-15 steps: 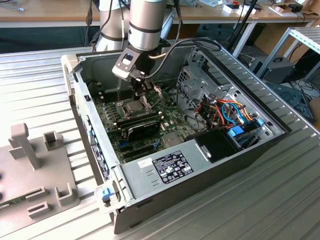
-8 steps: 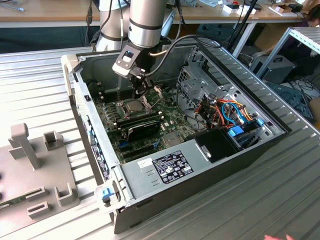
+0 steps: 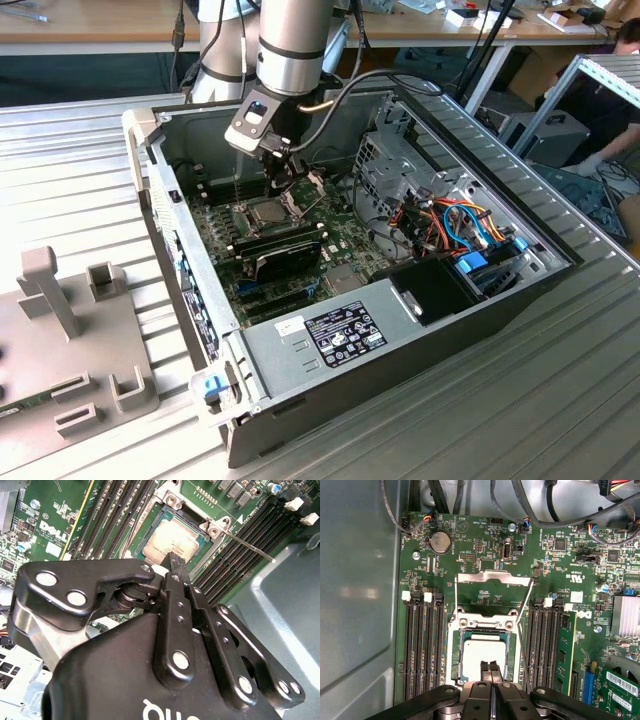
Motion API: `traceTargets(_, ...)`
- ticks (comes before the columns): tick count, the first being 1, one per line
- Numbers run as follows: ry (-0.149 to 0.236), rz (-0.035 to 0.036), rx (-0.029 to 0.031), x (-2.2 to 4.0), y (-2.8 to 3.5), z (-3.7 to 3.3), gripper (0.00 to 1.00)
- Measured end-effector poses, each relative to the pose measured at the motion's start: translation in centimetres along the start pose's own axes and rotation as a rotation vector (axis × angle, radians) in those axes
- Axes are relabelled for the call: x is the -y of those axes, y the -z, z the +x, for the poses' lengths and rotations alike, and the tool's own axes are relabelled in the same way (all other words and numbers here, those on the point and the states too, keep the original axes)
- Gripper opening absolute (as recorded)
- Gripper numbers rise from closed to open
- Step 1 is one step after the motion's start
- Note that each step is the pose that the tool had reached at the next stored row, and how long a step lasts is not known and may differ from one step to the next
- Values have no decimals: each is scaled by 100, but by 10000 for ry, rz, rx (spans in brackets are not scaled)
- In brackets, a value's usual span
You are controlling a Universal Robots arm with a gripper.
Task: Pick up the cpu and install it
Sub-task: 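Close the cpu cover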
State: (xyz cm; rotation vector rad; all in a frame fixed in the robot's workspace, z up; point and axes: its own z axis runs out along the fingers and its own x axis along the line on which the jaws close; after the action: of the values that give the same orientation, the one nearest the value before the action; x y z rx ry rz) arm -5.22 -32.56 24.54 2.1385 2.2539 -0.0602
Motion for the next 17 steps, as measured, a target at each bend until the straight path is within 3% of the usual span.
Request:
traceTargets(12,0,0,1,0,74,-4,11)
traceTargets(13,0,0,0,1,180,-9,11)
traceTargets(17,0,-1,-1,1,214,-11,11)
